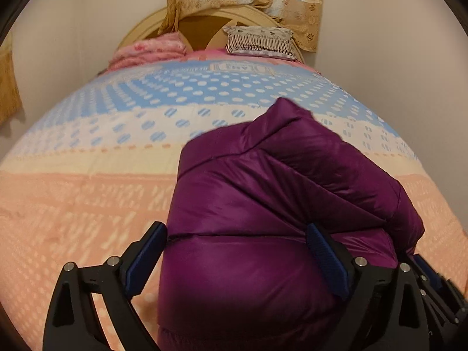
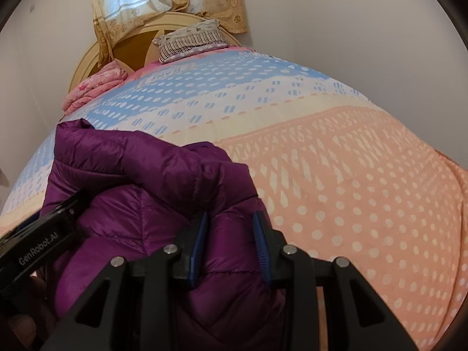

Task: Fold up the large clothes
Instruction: 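Lower the folded jacket onto the bed and press it with both tools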

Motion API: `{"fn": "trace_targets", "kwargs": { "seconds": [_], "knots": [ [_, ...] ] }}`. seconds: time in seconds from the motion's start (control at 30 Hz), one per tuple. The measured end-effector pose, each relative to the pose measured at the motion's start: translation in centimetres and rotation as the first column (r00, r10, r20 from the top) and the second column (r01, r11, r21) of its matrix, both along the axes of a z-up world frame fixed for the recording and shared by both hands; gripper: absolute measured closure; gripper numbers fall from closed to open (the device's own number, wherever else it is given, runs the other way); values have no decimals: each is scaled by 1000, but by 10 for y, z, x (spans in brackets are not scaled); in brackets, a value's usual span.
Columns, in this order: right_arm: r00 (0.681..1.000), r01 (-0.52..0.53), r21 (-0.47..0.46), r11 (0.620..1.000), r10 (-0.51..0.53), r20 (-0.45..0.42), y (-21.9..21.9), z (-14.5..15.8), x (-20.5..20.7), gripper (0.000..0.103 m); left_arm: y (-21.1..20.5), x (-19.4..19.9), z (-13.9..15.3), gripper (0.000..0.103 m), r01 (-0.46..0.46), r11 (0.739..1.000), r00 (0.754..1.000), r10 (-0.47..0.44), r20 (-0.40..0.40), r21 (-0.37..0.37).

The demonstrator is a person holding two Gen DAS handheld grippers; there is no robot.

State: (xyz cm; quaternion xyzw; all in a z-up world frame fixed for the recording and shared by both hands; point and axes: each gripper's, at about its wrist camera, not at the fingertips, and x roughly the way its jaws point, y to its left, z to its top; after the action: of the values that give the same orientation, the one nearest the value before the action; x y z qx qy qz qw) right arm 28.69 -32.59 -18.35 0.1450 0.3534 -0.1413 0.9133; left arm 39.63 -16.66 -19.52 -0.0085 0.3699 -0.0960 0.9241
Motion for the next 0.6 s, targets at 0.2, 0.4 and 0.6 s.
{"fn": "trace_targets", "kwargs": {
  "seconds": [0.2, 0.4, 0.6],
  "knots": [
    [1000, 5, -1, 1000, -5, -11, 0, -6, 4, 67, -4, 3, -9, 4, 3, 1000, 1000, -3, -26, 0],
    [999, 6, -3, 1000, -7, -32, -1, -12, 9, 67, -10, 3, -14, 3, 8, 1000, 999, -7, -37, 25],
    [999, 8, -12, 1000, -8, -44, -1, -14, 11, 67, -12, 3, -16, 3, 12, 999, 999, -10, -37, 51]
  ]
}}
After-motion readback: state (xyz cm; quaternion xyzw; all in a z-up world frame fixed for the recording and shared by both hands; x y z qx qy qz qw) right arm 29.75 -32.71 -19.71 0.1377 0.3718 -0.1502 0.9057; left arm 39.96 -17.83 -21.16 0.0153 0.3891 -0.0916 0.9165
